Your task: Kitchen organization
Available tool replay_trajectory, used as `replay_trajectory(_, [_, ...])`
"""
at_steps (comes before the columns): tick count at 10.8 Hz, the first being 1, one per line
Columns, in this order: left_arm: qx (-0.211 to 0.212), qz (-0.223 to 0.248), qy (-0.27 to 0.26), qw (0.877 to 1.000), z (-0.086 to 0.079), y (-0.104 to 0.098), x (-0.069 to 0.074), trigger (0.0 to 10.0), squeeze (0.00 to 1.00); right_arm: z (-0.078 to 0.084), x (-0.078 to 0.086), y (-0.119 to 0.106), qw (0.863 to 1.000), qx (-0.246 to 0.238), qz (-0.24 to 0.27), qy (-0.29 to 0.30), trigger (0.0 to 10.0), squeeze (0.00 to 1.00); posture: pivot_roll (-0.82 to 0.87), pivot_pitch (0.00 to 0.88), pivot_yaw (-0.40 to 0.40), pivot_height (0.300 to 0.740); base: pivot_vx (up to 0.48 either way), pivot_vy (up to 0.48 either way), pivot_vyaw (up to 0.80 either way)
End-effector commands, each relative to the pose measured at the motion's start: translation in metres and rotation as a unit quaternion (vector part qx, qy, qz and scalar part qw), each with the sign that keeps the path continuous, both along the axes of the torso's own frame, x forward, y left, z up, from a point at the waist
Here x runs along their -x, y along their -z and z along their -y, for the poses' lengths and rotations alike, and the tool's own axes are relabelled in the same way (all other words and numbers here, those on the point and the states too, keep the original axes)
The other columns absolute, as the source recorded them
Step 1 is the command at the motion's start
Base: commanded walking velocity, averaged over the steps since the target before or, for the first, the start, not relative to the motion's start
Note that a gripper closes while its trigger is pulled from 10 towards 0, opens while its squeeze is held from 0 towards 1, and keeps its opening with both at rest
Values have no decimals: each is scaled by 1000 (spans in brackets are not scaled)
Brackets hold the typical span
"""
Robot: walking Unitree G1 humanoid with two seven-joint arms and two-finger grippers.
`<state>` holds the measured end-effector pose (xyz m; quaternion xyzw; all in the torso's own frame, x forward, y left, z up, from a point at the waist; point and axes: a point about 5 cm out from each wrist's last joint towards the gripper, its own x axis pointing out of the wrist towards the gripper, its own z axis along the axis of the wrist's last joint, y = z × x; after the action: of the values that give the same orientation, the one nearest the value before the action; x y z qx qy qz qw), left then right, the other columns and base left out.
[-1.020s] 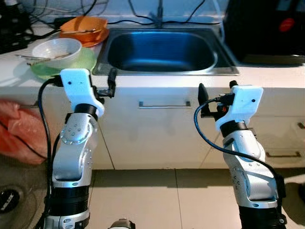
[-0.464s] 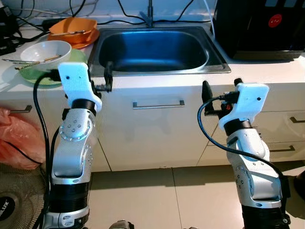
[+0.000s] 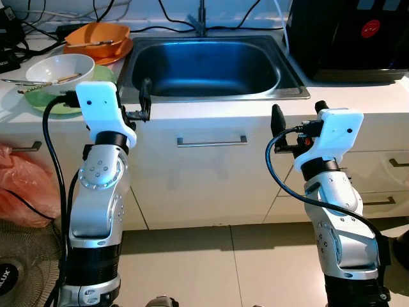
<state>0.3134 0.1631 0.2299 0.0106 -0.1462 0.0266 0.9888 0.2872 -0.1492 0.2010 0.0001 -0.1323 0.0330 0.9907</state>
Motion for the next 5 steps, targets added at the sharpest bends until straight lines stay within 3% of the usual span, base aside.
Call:
replay_trajectory(1, [3, 31, -3, 1000, 1, -17, 1, 10000, 0, 3, 1, -5, 1000, -2, 7, 3, 10000, 0, 41, 20, 9, 740, 0, 0, 0])
replay_trajectory(3, [6, 55, 2, 998, 7, -31, 2, 10000, 0, 4, 1, -10, 1000, -4, 16, 9, 10000, 0, 36, 25, 10, 740, 0, 0, 0])
replay_trajectory(4, [-10, 62, 6, 998, 9, -31, 3, 10000, 0, 5, 0, -11, 1000, -4, 16, 9, 10000, 0, 38, 26, 6, 740, 0, 0, 0])
replay_trajectory(5, [2, 32, -5, 999, 5, -18, 2, 10000, 0, 4, 0, -11, 1000, -4, 16, 6, 10000, 0, 38, 27, 5, 740, 0, 0, 0])
